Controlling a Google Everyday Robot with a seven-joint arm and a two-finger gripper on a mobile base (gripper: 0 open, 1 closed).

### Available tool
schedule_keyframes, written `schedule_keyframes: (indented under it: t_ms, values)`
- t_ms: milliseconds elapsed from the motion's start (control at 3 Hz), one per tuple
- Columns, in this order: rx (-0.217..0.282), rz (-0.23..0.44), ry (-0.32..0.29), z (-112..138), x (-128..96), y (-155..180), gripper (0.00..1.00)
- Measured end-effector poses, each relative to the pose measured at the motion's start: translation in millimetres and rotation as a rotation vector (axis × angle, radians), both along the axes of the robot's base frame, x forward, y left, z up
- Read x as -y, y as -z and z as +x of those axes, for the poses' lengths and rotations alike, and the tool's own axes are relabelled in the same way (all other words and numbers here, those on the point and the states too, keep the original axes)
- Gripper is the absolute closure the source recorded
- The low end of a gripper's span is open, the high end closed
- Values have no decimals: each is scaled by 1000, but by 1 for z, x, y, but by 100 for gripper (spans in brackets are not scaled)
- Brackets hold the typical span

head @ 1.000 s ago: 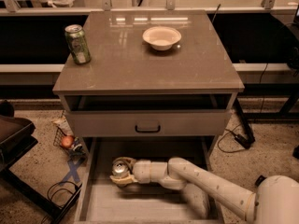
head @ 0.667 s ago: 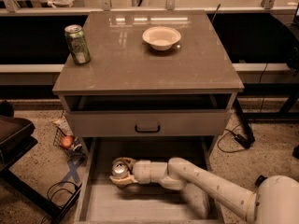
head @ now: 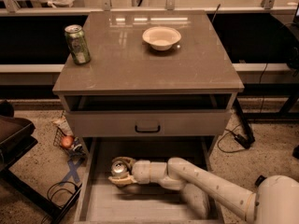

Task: Place 7up can into middle drawer

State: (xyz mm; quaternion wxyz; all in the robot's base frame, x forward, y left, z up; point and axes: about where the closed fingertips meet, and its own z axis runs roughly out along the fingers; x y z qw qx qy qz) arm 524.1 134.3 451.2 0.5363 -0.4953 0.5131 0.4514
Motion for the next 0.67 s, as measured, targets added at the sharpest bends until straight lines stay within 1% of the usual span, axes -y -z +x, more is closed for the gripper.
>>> schedule_keyframes:
  t_ms: [333, 667]
  values:
    - [0, 2, -4, -1, -2, 0, 0]
    - [0, 2, -4, -1, -2, -1, 0]
